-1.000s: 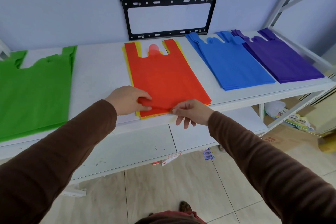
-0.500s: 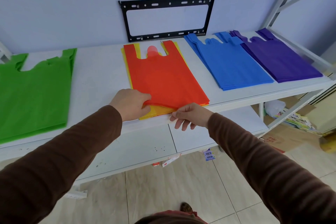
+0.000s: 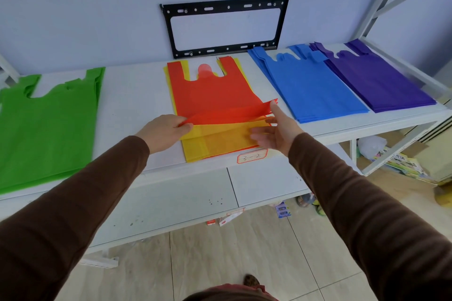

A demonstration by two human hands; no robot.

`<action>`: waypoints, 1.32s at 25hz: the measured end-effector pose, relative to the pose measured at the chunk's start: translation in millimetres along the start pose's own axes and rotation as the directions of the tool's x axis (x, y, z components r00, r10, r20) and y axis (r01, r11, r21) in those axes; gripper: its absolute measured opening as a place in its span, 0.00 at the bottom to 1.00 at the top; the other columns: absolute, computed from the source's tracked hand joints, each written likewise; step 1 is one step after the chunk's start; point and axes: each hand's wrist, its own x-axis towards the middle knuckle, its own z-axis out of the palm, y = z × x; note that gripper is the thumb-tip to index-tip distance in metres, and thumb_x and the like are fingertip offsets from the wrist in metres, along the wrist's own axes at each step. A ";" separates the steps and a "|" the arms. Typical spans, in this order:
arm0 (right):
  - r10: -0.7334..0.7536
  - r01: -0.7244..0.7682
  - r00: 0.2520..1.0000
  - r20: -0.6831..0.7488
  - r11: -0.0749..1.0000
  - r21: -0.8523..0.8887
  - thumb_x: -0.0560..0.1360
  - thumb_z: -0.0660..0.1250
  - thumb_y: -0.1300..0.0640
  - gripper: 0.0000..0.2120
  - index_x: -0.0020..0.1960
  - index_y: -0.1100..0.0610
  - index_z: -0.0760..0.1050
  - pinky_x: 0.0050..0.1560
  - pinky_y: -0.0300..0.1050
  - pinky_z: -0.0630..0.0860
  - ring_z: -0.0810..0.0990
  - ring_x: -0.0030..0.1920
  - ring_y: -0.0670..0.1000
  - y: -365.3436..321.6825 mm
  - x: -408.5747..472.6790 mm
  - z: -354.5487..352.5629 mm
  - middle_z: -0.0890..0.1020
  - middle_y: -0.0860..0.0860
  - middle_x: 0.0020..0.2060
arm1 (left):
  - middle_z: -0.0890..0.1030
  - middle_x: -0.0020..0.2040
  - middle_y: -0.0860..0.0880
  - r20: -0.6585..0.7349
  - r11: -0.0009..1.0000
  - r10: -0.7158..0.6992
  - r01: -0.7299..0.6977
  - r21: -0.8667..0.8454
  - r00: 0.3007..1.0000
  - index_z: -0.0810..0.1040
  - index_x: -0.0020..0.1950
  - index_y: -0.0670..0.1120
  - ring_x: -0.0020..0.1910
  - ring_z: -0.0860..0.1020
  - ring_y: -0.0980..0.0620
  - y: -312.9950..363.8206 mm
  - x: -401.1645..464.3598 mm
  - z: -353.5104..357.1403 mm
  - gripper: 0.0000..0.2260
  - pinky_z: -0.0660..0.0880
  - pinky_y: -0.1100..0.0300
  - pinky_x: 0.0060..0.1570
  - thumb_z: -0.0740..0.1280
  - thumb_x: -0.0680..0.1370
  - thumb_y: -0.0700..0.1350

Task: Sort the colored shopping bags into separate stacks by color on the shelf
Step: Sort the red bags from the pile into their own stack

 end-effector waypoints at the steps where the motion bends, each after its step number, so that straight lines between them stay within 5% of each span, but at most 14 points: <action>1: 0.004 -0.004 1.000 -0.012 1.000 0.011 0.73 0.57 0.29 0.34 0.63 0.57 0.69 0.45 0.51 0.83 0.84 0.45 0.57 -4.4 2.2 -1.0 0.83 0.59 0.53 | 0.76 0.37 0.42 0.008 0.998 -0.028 0.028 -0.054 1.000 0.75 0.43 0.40 0.41 0.75 0.42 -0.2 0.7 -0.7 0.18 0.72 0.48 0.46 0.58 0.82 0.53; 5: -0.028 0.026 0.998 -0.057 0.999 -0.026 0.73 0.55 0.28 0.37 0.68 0.57 0.66 0.57 0.58 0.78 0.75 0.62 0.61 -12.8 12.9 -6.7 0.73 0.56 0.65 | 0.79 0.46 0.36 0.039 0.991 -0.073 0.077 -0.113 0.997 0.78 0.50 0.36 0.46 0.77 0.40 -1.8 3.4 -1.2 0.19 0.73 0.45 0.52 0.60 0.81 0.52; 9: -0.061 0.053 0.996 -0.067 0.991 -0.122 0.75 0.51 0.29 0.36 0.67 0.57 0.69 0.64 0.58 0.72 0.74 0.61 0.58 -17.7 16.8 -8.7 0.75 0.55 0.63 | 0.80 0.46 0.37 0.012 0.990 -0.065 0.066 -0.124 0.998 0.77 0.49 0.36 0.45 0.78 0.40 -5.6 6.6 3.0 0.19 0.73 0.45 0.50 0.58 0.82 0.52; 12: -0.245 0.172 0.953 -0.177 0.921 -0.348 0.75 0.49 0.28 0.35 0.64 0.56 0.72 0.61 0.56 0.75 0.78 0.58 0.56 -28.4 20.2 -9.1 0.78 0.56 0.62 | 0.80 0.46 0.47 -0.199 0.976 0.093 -0.050 0.211 0.976 0.77 0.51 0.44 0.45 0.77 0.45 -3.8 5.0 6.0 0.17 0.74 0.50 0.44 0.54 0.83 0.53; 15: 0.046 -0.043 0.998 0.045 0.997 -0.066 0.68 0.57 0.24 0.41 0.64 0.58 0.69 0.48 0.55 0.82 0.84 0.52 0.62 -39.8 26.2 -7.6 0.80 0.61 0.58 | 0.78 0.51 0.51 -0.338 0.911 0.329 -0.203 0.358 0.882 0.74 0.58 0.50 0.47 0.78 0.47 5.1 4.8 0.7 0.11 0.76 0.49 0.44 0.54 0.83 0.51; 17: 0.134 -0.143 0.979 0.152 0.988 0.050 0.71 0.66 0.33 0.36 0.66 0.59 0.69 0.48 0.54 0.83 0.84 0.53 0.61 -43.7 31.1 -11.8 0.79 0.59 0.61 | 0.74 0.63 0.54 -0.331 0.926 0.365 -0.304 0.222 0.870 0.71 0.66 0.53 0.58 0.77 0.50 7.0 5.9 1.3 0.13 0.76 0.53 0.54 0.57 0.83 0.50; 19: 0.126 -0.132 0.981 0.149 0.991 0.033 0.76 0.69 0.56 0.26 0.71 0.59 0.66 0.41 0.49 0.84 0.83 0.53 0.57 -42.3 40.3 -16.1 0.76 0.57 0.65 | 0.60 0.75 0.57 -0.378 0.900 0.235 -0.347 -0.263 0.896 0.61 0.75 0.56 0.71 0.68 0.54 13.0 1.9 16.8 0.23 0.72 0.57 0.64 0.62 0.81 0.53; 20: 0.122 -0.128 0.984 0.131 0.991 0.038 0.76 0.67 0.65 0.26 0.73 0.57 0.65 0.38 0.46 0.84 0.82 0.52 0.55 -39.6 44.9 -18.2 0.75 0.57 0.66 | 0.57 0.76 0.56 -0.392 0.718 0.012 -0.281 -0.637 0.920 0.57 0.76 0.57 0.71 0.68 0.52 17.2 0.1 25.8 0.27 0.72 0.54 0.64 0.63 0.80 0.55; 21: 0.118 -0.125 0.985 0.122 0.991 0.049 0.76 0.64 0.71 0.28 0.73 0.54 0.65 0.37 0.45 0.84 0.82 0.52 0.55 -36.9 48.1 -19.8 0.75 0.57 0.66 | 0.60 0.75 0.51 -0.288 0.403 -0.227 -0.180 -0.898 0.930 0.56 0.75 0.56 0.67 0.72 0.48 25.4 -2.0 29.5 0.27 0.75 0.50 0.62 0.63 0.80 0.58; 23: 0.109 -0.121 0.985 0.137 0.989 0.082 0.76 0.61 0.73 0.31 0.73 0.49 0.66 0.37 0.44 0.84 0.81 0.51 0.54 -31.6 53.3 -23.9 0.76 0.56 0.65 | 0.73 0.65 0.41 0.046 -0.106 -0.390 0.005 -0.994 0.920 0.63 0.68 0.51 0.56 0.79 0.44 27.4 10.0 29.7 0.21 0.77 0.44 0.56 0.61 0.80 0.59; 25: 0.095 -0.106 0.980 0.176 0.993 0.053 0.76 0.62 0.73 0.33 0.74 0.44 0.65 0.36 0.43 0.83 0.81 0.50 0.53 -30.5 49.3 -25.3 0.75 0.54 0.65 | 0.80 0.58 0.42 0.221 -0.225 -0.304 0.155 -0.962 0.927 0.66 0.68 0.53 0.52 0.81 0.45 20.1 31.6 20.1 0.22 0.77 0.44 0.55 0.63 0.78 0.61; 28: 0.003 0.050 0.958 0.286 0.983 -0.178 0.76 0.63 0.71 0.37 0.74 0.37 0.61 0.41 0.45 0.83 0.83 0.52 0.56 -26.4 36.1 -34.4 0.75 0.50 0.63 | 0.78 0.64 0.47 0.221 0.006 -0.287 0.232 -0.973 0.932 0.40 0.78 0.63 0.49 0.82 0.48 6.5 67.7 3.7 0.41 0.81 0.50 0.44 0.67 0.79 0.47; 30: 0.044 0.086 0.901 0.432 0.957 -0.277 0.77 0.63 0.70 0.34 0.73 0.39 0.64 0.48 0.49 0.83 0.81 0.58 0.58 -21.3 28.7 -42.9 0.76 0.50 0.65 | 0.77 0.66 0.48 0.199 0.234 -0.298 0.274 -0.933 0.934 0.45 0.79 0.62 0.47 0.81 0.49 -0.1 85.1 0.1 0.38 0.80 0.55 0.38 0.64 0.80 0.39; 33: 0.067 0.015 0.893 0.445 0.984 -0.178 0.77 0.66 0.60 0.23 0.70 0.47 0.71 0.60 0.56 0.78 0.79 0.63 0.58 -13.6 30.8 -40.9 0.79 0.53 0.65 | 0.78 0.62 0.45 0.199 0.367 -0.294 0.302 -0.880 0.935 0.59 0.79 0.55 0.44 0.80 0.50 -3.5 96.7 1.1 0.31 0.80 0.59 0.35 0.61 0.79 0.33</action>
